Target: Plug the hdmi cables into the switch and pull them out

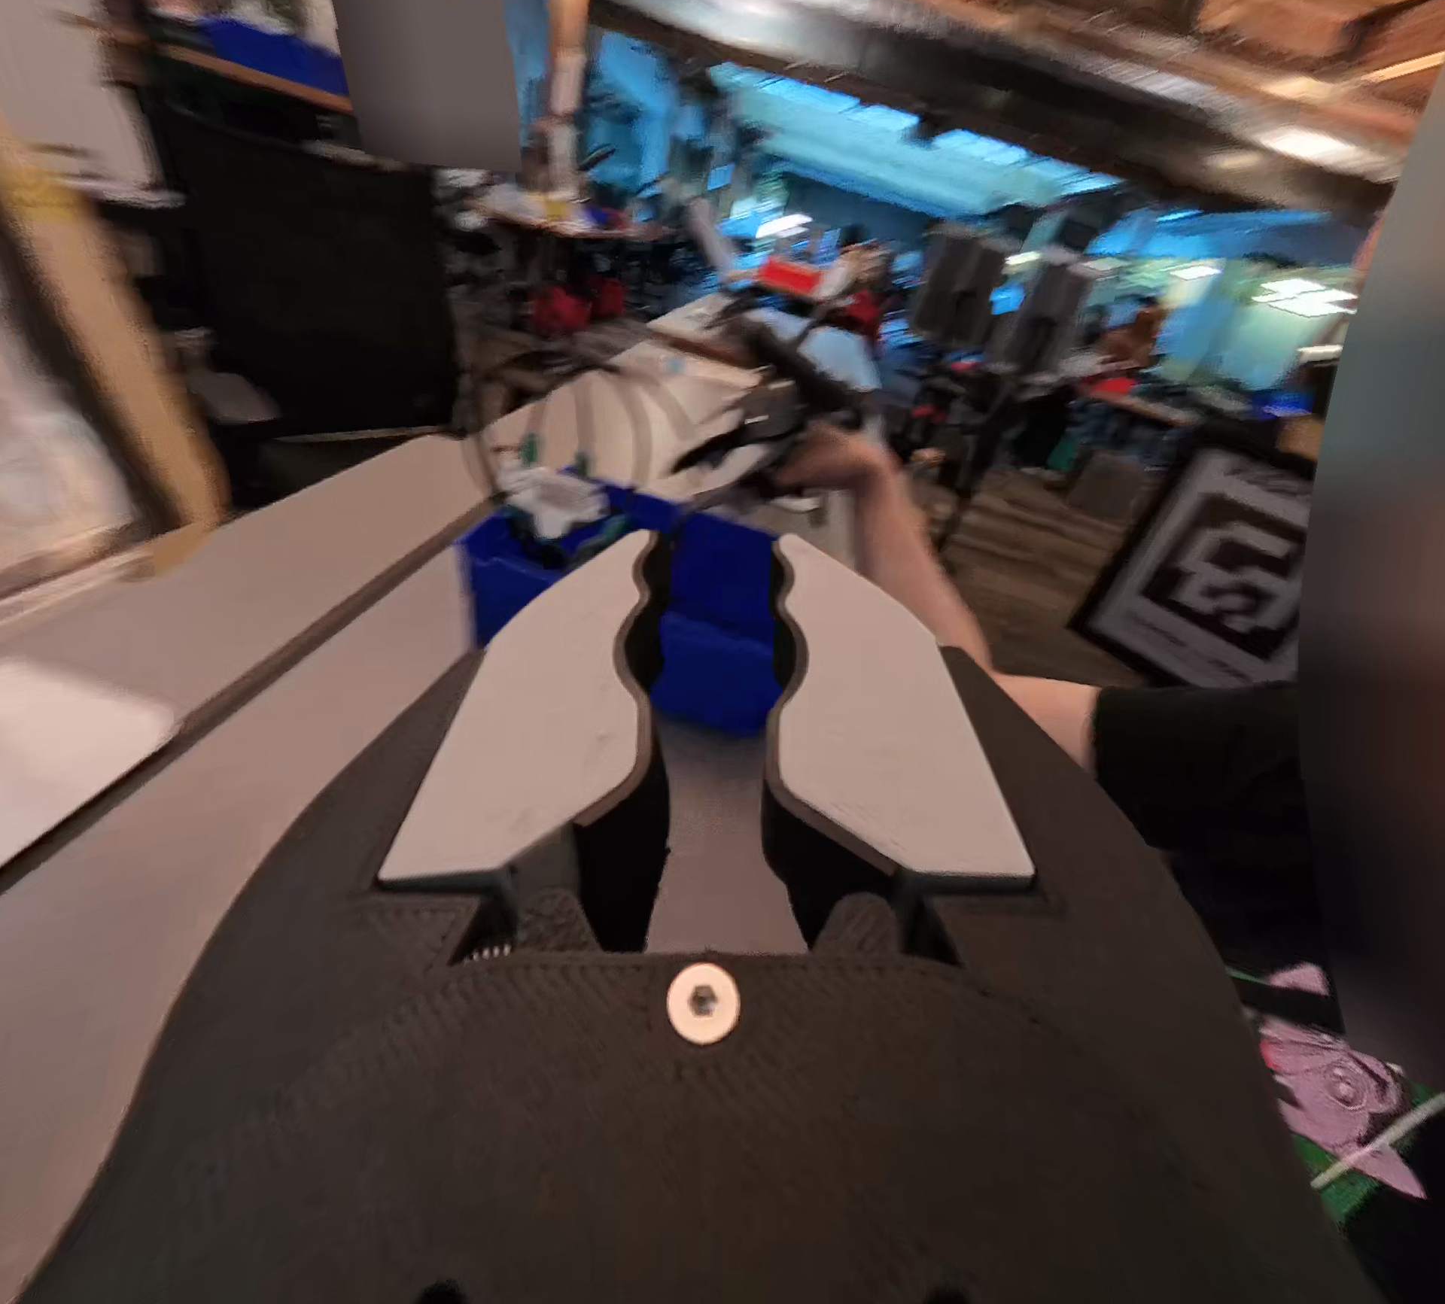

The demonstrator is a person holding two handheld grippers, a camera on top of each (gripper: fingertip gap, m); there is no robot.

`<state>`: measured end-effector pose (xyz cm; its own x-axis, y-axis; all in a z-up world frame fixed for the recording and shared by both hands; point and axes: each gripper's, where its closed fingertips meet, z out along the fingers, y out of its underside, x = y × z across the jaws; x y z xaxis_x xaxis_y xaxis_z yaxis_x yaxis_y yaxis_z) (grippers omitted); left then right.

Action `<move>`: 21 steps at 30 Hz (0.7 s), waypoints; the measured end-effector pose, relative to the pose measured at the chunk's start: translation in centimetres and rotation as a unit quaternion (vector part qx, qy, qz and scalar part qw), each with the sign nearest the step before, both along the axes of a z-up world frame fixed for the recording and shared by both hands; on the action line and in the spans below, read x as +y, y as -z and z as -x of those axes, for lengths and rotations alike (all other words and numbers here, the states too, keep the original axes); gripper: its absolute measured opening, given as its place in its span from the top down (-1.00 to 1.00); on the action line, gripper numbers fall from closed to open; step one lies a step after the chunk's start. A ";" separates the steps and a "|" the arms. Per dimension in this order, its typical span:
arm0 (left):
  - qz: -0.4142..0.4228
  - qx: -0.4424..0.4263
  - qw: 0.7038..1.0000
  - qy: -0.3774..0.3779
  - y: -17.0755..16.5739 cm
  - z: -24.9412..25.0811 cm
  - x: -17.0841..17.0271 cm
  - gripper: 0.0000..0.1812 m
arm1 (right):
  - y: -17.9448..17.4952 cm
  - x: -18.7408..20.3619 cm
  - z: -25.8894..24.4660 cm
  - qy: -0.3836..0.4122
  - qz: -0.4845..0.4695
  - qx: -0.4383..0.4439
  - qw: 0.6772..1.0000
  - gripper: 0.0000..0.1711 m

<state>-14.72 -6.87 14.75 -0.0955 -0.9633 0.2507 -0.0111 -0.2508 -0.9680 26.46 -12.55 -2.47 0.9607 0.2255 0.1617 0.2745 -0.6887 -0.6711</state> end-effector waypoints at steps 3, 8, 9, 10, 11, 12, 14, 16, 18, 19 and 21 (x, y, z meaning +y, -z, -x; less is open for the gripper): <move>-0.002 0.125 0.965 -0.229 2.1 7.0 6.6 0.67 | 1.1 -3.6 -2.2 0.066 0.034 0.029 0.997 0.16; 0.067 0.298 0.814 -0.493 7.9 23.6 12.4 0.22 | 4.4 -6.0 -4.2 0.124 0.086 0.103 0.983 0.19; 0.103 0.321 0.792 -0.509 9.6 26.1 12.6 0.21 | 5.2 -6.2 -4.2 0.130 0.102 0.115 0.979 0.21; 0.136 0.338 0.773 -0.519 11.2 28.2 12.7 0.19 | 6.0 -6.4 -4.1 0.136 0.124 0.122 0.975 0.23; 0.166 0.349 0.753 -0.532 12.6 30.3 13.1 0.17 | 7.0 -6.6 -4.1 0.148 0.148 0.123 0.970 0.23; 0.194 0.359 0.732 -0.546 14.1 32.1 13.6 0.18 | 8.0 -6.9 -3.9 0.157 0.177 0.126 0.963 0.23; 0.258 0.386 0.698 -0.545 17.4 34.6 13.7 0.20 | 9.7 -7.6 -3.3 0.165 0.237 0.127 0.949 0.35; 0.315 0.402 0.694 -0.507 20.2 34.8 13.5 0.22 | 10.4 -7.6 -2.4 0.159 0.268 0.147 0.939 0.45; 0.353 0.403 0.707 -0.462 22.1 33.7 13.4 0.41 | 10.3 -7.1 -1.7 0.158 0.272 0.167 0.934 0.67; 0.366 0.399 0.716 -0.441 22.7 33.0 13.7 0.49 | 10.4 -7.0 -1.4 0.155 0.277 0.175 0.932 0.77; 0.378 0.415 0.705 -0.433 24.0 32.8 14.1 0.56 | 10.9 -7.5 -1.2 0.156 0.303 0.166 0.925 0.83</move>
